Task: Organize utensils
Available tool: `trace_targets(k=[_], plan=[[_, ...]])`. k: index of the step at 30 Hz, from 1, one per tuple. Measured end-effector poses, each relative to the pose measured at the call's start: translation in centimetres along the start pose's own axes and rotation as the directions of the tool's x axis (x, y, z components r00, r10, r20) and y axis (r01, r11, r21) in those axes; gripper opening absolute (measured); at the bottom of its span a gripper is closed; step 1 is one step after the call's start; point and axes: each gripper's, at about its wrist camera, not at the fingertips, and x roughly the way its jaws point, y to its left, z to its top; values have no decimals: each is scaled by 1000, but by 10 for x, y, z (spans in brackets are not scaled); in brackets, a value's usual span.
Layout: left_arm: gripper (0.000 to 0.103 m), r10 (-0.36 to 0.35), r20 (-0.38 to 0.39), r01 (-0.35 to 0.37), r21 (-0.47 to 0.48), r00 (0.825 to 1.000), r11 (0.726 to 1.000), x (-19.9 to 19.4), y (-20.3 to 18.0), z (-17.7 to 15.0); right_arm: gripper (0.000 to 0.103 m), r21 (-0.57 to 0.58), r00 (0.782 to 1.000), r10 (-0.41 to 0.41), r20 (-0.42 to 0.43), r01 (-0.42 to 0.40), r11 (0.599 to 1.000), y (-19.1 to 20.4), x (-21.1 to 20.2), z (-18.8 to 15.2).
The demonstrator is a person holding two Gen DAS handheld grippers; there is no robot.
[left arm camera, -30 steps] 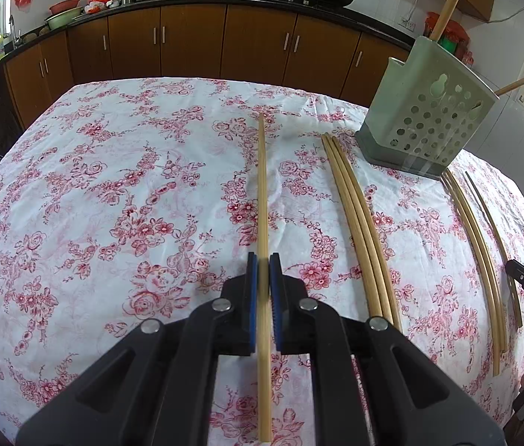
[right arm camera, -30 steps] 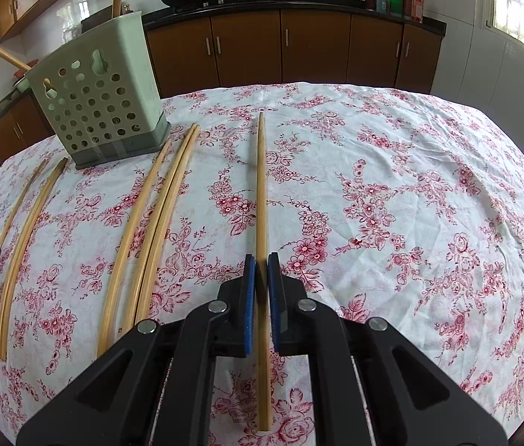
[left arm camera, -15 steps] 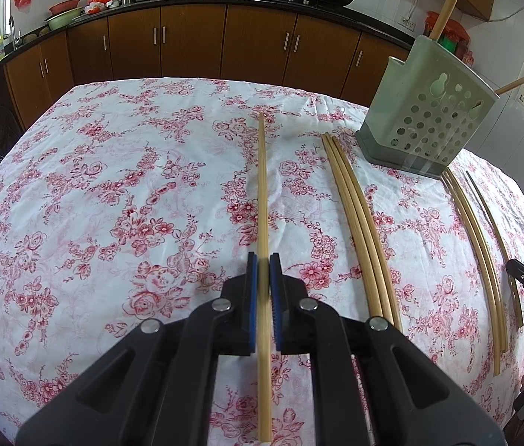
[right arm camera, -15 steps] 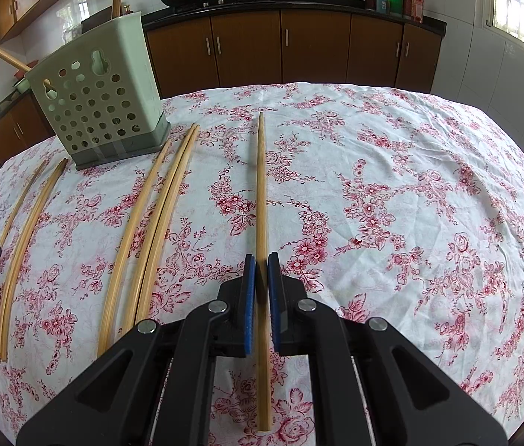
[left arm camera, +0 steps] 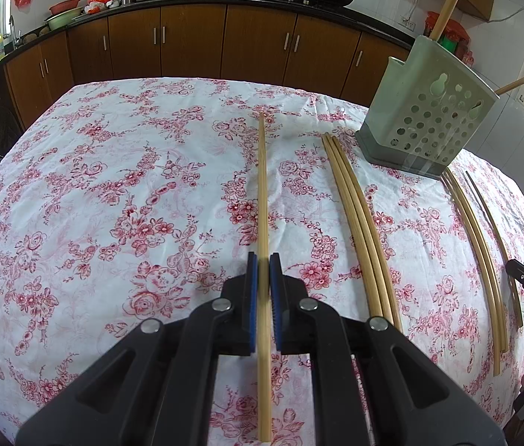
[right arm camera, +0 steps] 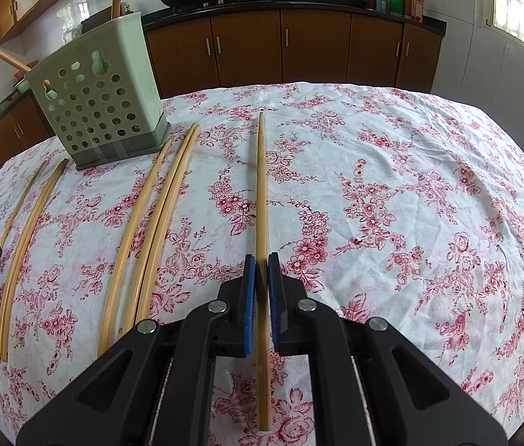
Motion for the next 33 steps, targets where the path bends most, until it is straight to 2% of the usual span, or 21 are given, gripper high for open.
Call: trace_targets(k=[16,22,28,33], plan=[[11,0,6,0,2,1000,1000,0,0,0,8,1,1000,2,-1,-2,1000,-1,0,0],[11,44,-13,-43,56,999,998,-6,-6,-8,8,-15,1000,-2,-2,2,1000,1,-4,-4],[9,88,7,-88,95,996,992,-11,-10,-17,8,-6,1000,8,-3,-8,1000,1,-6,-7],[8,91,7,-91,113,996,989,-17,-11,-12,8,-10,1000,8,20,-8,1000,0,-16,-2]])
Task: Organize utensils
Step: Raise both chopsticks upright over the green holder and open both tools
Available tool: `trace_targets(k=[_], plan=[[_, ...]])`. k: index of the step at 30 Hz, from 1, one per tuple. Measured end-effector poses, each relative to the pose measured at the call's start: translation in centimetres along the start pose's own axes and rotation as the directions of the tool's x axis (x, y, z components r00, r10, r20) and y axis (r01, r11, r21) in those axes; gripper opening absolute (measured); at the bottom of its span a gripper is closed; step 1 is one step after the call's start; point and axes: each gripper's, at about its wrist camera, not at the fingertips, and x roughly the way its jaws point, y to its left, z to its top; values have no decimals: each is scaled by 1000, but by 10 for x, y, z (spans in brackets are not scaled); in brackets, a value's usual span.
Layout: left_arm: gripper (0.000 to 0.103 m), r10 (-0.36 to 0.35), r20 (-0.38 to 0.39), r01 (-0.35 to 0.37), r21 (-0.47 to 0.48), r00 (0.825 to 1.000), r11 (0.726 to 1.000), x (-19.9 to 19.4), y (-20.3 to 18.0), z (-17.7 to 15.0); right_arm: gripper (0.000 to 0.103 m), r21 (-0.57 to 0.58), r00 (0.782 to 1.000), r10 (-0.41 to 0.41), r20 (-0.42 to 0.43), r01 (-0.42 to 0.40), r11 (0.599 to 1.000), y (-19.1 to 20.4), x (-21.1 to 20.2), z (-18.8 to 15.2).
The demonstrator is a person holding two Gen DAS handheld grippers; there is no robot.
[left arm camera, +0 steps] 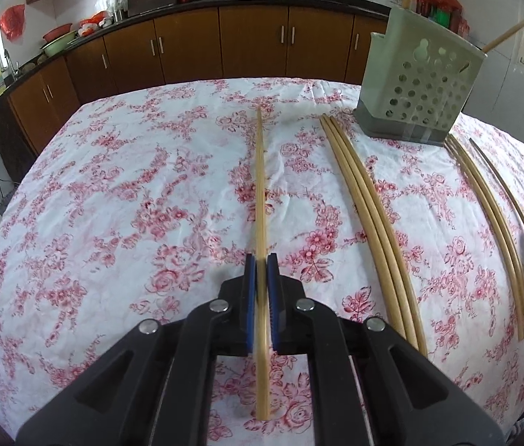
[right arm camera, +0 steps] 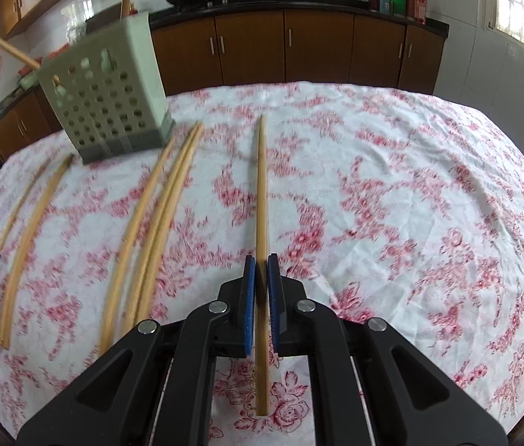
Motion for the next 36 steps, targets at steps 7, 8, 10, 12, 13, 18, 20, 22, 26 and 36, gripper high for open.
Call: trace_targets(k=[7,8,10,12,13,18,20,22,26,36], plan=[[8,-45,194,48,-14,980,999,-65,4,42,8,6,982,9,186,-10,1000,-2,-59,37],[8,-52,225,57,-18,973,998,-76,4,51,8,6,977,11,211,-13,1000,-2,-67,43],[8,-67,268,76,-23,961,997,-92,5,65,8,6,969,14,248,-16,1000,-2,-78,54],[8,-79,292,88,-18,953,996,-101,2,75,8,6,961,16,276,-19,1000,-3,-87,62],[8,-86,305,93,-11,949,996,-107,0,81,8,7,957,20,290,-23,1000,-3,-92,67],[8,-132,340,130,27,931,991,-130,-6,95,8,18,942,52,332,-62,998,-4,-108,84],[8,-155,351,146,52,924,988,-140,-11,97,8,15,933,78,351,-89,996,-2,-118,89],[8,-188,353,171,79,917,982,-151,-18,100,8,6,918,114,381,-126,992,2,-131,98],[8,-239,372,205,128,897,970,-171,-32,105,8,-27,868,186,460,-196,980,14,-162,117],[8,-272,505,213,173,819,962,-206,-69,145,8,-92,751,227,620,-218,972,55,-185,161]])
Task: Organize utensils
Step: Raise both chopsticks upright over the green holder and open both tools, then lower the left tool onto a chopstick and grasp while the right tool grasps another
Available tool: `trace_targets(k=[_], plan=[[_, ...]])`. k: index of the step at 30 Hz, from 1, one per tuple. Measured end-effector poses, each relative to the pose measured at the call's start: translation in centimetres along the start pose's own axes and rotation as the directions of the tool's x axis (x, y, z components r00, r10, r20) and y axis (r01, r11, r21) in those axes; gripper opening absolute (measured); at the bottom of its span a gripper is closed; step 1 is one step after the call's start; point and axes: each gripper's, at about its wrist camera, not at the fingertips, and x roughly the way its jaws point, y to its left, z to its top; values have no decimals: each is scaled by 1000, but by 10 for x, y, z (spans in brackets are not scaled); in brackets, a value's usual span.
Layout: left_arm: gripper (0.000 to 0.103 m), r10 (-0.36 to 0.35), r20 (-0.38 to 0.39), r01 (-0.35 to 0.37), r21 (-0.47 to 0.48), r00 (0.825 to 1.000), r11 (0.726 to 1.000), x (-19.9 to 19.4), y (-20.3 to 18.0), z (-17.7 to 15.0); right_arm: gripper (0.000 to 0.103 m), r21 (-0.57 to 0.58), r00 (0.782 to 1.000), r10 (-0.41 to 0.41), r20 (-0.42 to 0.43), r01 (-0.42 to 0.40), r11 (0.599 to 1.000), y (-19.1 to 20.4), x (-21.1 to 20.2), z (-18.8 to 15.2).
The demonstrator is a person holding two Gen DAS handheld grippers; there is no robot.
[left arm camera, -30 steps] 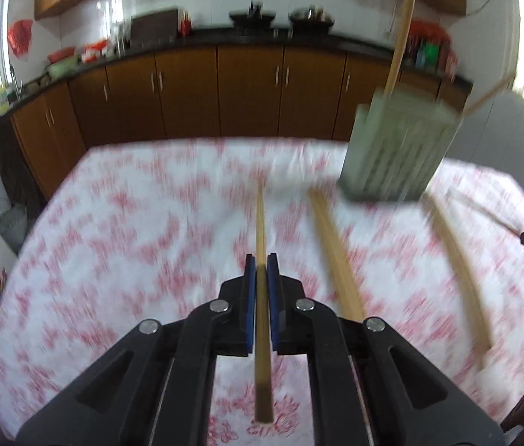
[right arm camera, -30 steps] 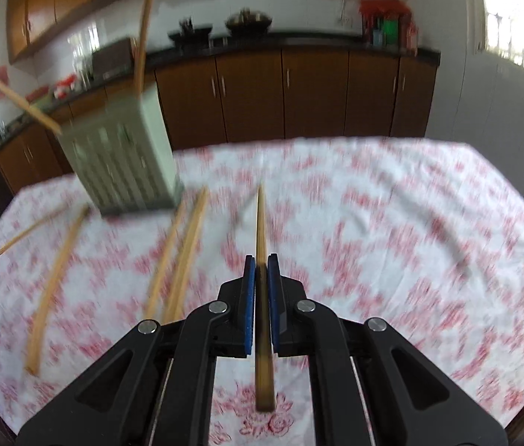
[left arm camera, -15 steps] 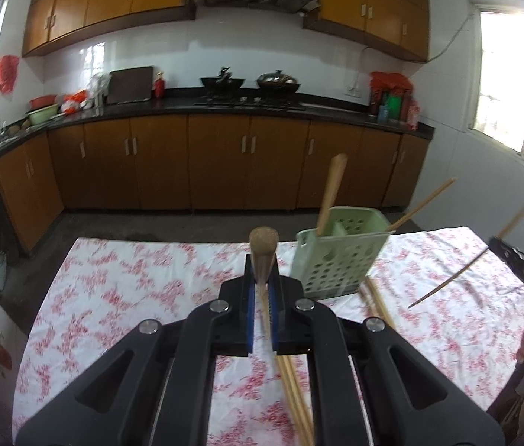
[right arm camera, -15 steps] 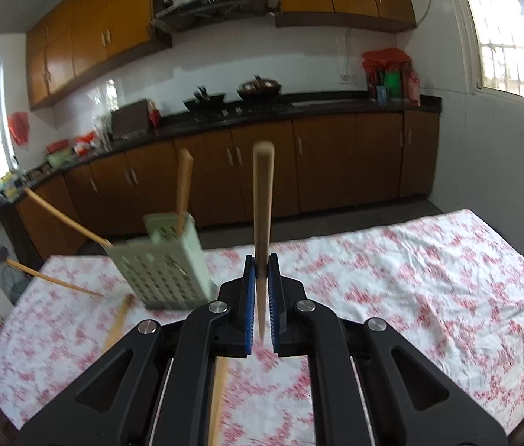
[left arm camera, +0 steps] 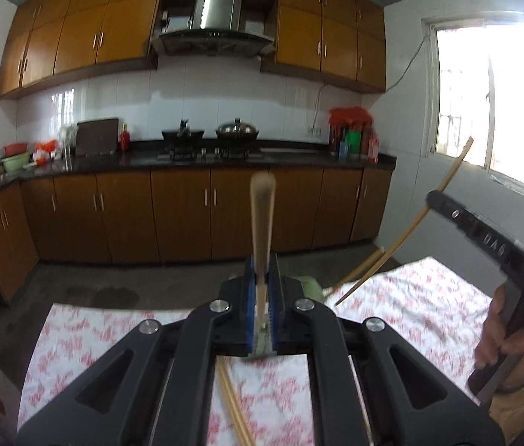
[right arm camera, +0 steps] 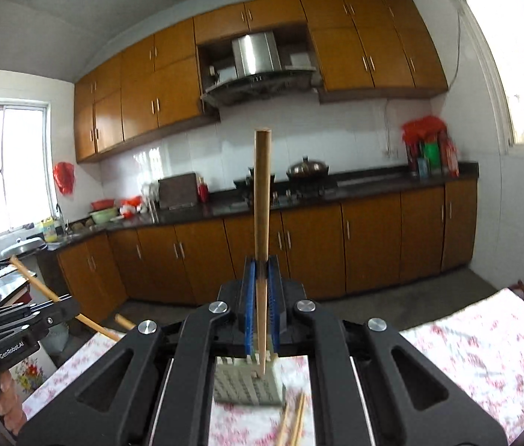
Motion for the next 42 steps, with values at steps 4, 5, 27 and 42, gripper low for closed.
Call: trace_targets(k=[4,5,27,42], plan=[[8,8,33,-7,-21,999,1000,16,-3,15,8,-14,999,-8,34,8,1000,6,16,0],[8,9,43,-7,-35,999,999,18,-3,17,8,-12,999,-6,36,7,1000,6,19,-1],[19,5,-11,-6,-92,1000,996,76,9,-16,20,30,994,-1,-110,5,1000,-7,41,-33],[27,137,-267,-175,-126,954,977,40,64,-137,17,47,835,-68,-546,112,993,-66,32,-176]])
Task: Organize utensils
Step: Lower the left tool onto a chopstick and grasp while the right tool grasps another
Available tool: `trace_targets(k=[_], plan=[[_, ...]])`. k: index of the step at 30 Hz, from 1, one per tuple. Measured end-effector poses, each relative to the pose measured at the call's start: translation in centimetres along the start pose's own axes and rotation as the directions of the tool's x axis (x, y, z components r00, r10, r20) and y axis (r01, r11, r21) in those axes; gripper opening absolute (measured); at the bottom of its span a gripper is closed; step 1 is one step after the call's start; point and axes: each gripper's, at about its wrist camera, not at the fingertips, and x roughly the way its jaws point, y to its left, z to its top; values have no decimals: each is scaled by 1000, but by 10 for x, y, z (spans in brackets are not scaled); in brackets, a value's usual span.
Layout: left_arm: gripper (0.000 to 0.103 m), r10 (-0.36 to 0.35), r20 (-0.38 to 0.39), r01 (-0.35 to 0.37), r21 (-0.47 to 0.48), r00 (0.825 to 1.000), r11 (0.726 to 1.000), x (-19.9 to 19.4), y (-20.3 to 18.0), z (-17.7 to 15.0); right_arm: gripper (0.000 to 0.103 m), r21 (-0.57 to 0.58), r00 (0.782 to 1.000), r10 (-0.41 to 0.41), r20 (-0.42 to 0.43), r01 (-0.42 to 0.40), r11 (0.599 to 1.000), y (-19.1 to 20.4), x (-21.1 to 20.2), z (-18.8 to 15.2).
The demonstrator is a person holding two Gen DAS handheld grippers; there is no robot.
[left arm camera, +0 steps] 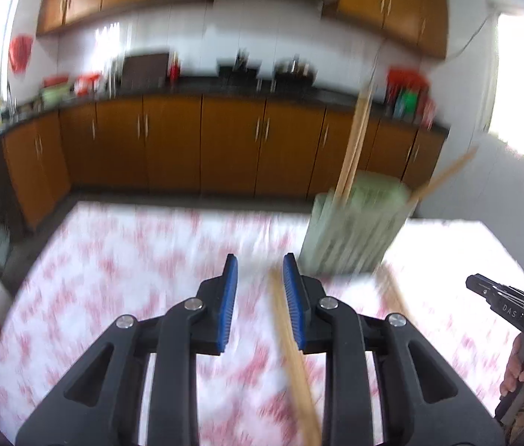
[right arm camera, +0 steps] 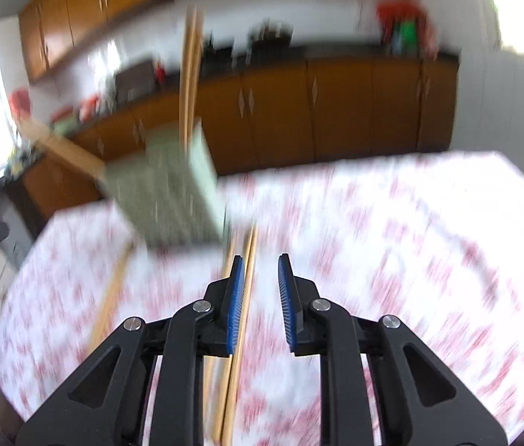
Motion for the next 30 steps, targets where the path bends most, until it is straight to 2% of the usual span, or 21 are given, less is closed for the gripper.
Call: trace_targets(k=[1,4,8,12,13,15,17,19,25,30], plan=[[26,-4,-52,4,-14,999,1000,11,3,-14,15,-5,999,6,-35,-6,1000,4,8,-9],[26,-22,-131,17,-40,991,999,29,7,-38,14,-7,992,27,-126,-28,1000,12,31,-32],[25,-45,-192,37,-42,980,998,41,3,-64,14,-10,984,22,-176,-24,1000,19,48,-43],[25,-46,-221,43,-19,974,999,49,-12,-74,13,-23,983,20,-181,-24,999,26,53,-50],[25,-47,-228,44,-15,973,999,50,-13,-75,9,-39,984,9,-177,-16,999,29,54,-51],[24,-53,-242,52,-14,969,999,53,-14,-77,8,-59,985,-51,-165,42,997,31,57,-51],[20,-68,-256,66,-17,964,998,56,-14,-80,8,-38,985,-78,-157,73,997,20,54,-49],[18,-79,-267,77,-18,960,997,61,-16,-80,8,-7,984,-78,-158,78,997,12,55,-48],[13,-75,-300,82,11,951,997,69,-25,-88,8,-14,985,-83,-153,82,997,5,54,-49],[12,-47,-295,61,40,954,997,72,-28,-88,8,-33,984,-93,-151,89,995,8,52,-51]])
